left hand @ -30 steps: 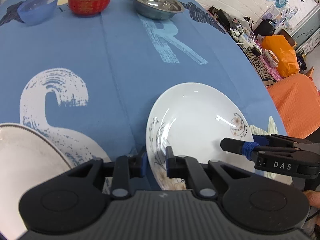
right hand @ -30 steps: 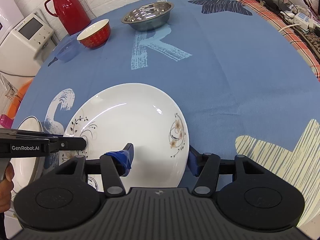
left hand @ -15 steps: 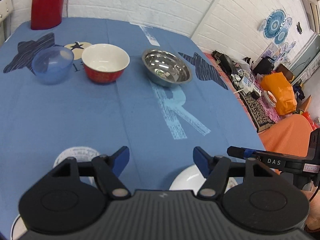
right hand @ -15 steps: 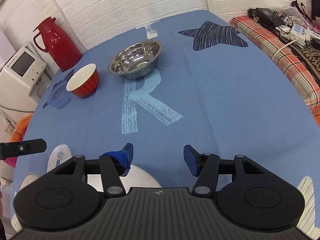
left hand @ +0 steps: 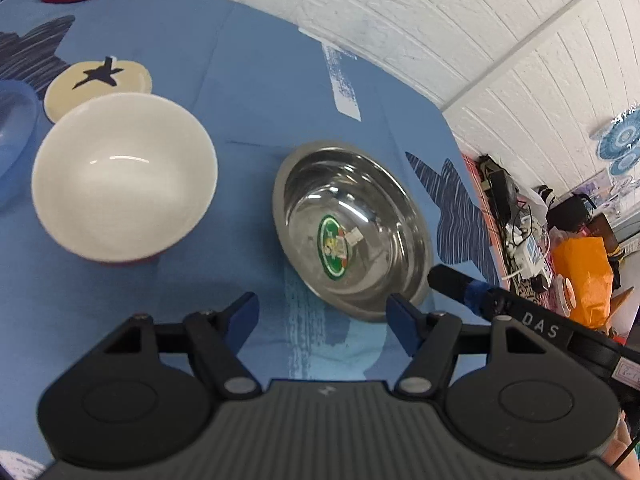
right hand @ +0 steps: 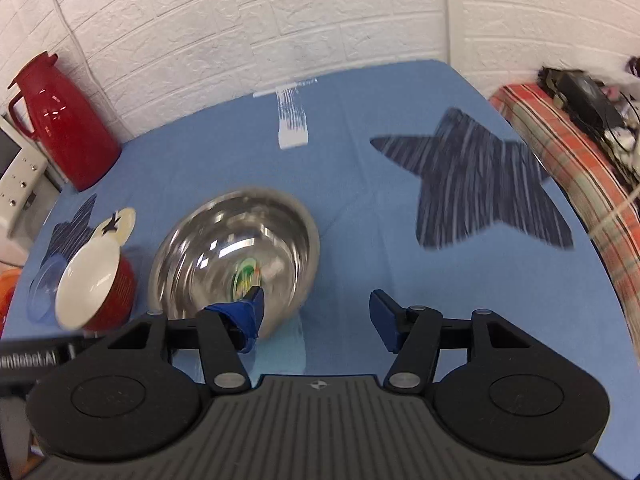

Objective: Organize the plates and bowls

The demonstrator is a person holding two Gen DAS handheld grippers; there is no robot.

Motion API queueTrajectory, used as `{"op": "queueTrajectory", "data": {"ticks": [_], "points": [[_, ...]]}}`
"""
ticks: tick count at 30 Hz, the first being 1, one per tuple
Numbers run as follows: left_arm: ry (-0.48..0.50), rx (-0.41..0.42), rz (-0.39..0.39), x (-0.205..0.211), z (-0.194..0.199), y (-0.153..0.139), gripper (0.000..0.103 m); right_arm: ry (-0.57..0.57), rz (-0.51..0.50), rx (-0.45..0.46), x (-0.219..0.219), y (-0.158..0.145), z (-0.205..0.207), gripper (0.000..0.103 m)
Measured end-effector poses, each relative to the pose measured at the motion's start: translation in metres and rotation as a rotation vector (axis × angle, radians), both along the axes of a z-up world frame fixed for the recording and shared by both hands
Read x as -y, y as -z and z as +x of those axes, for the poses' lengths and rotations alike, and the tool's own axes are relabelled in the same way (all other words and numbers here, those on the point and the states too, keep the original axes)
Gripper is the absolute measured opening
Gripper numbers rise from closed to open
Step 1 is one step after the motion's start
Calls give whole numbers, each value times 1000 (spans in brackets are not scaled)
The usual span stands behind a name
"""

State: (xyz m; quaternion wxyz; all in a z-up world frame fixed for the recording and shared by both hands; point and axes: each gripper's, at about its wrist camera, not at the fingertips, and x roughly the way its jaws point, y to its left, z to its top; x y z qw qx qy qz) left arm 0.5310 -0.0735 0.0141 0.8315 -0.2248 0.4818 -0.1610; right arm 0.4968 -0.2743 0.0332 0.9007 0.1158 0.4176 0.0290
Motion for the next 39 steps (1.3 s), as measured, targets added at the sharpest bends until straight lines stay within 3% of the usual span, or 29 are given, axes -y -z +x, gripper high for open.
{"op": "queueTrajectory", "data": {"ticks": [7,12,18,22,27,32,35,39], "points": [[4,1,30,9,13,13,69,-24,10,-47,-12,20,39,45],[46,18,54,2,5,12,69,-16,29,-27,-9,18,31,45],[268,25,74,-25,-60,-4,69,-68,142,72,15,2,-70,46],[458,45,124,-30,-124,-11,69,-119,213,-17,12,17,-151,47],[609,26,171,-28,-182,-7,69,-116,179,-81,0,27,-225,47],[598,2,245,-27,-204,9,69,-79,133,-92,-7,36,-277,47],[589,8,285,-25,-214,15,69,-69,107,-113,-17,46,-290,48],[577,45,332,-21,-227,18,69,-92,1,-99,-39,48,-291,50]]}}
